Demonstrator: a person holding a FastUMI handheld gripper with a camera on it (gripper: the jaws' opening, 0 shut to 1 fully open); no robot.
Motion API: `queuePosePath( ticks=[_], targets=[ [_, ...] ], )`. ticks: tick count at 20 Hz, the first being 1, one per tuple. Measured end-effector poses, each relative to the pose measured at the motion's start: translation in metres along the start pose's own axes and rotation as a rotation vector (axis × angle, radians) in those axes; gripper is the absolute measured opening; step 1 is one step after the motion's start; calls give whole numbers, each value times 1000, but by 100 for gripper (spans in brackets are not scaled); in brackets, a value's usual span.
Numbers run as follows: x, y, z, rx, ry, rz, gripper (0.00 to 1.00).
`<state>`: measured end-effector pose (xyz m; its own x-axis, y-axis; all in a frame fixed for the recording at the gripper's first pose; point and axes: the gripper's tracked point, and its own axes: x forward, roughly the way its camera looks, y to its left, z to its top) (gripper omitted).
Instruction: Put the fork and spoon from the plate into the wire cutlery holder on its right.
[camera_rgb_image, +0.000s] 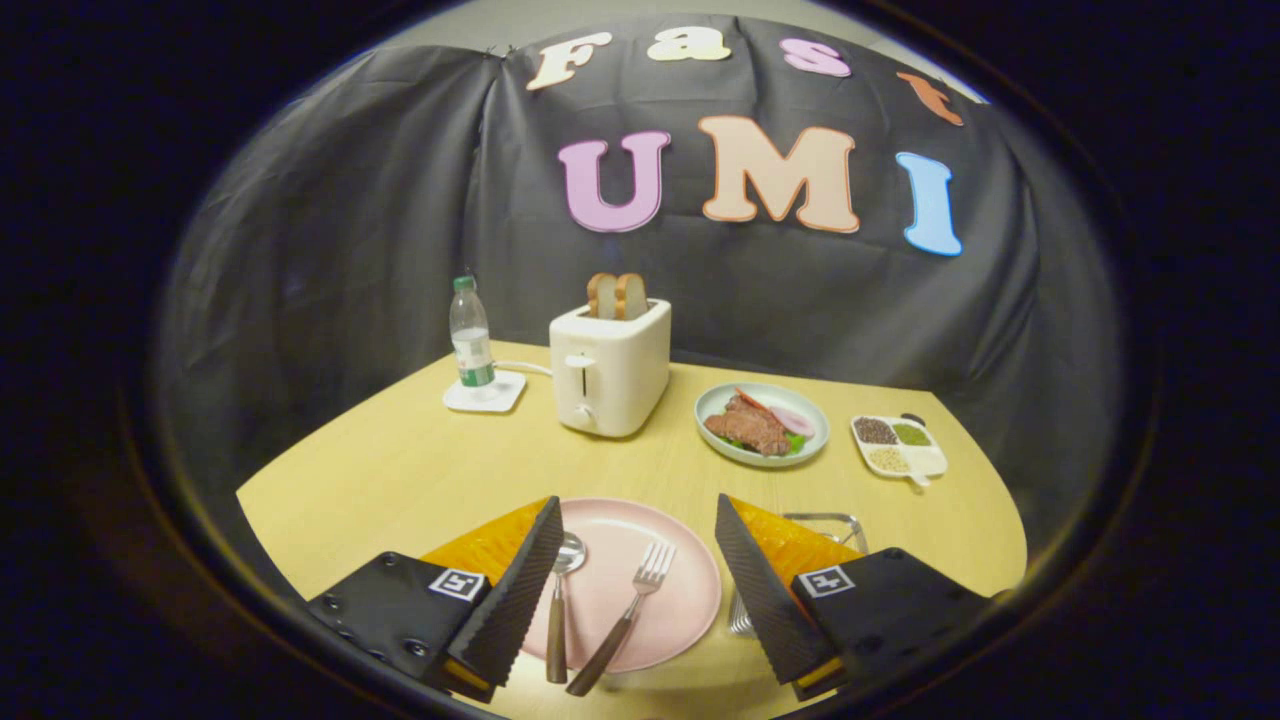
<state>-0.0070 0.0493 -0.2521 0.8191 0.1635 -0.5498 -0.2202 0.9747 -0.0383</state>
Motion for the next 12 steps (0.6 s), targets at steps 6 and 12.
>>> queuePosePath(
  ticks=[6,12],
  targets=[
    [15,-1,-46,-32,119,-10,97],
    [28,0,-83,-63,222,-16,98]
  ],
)
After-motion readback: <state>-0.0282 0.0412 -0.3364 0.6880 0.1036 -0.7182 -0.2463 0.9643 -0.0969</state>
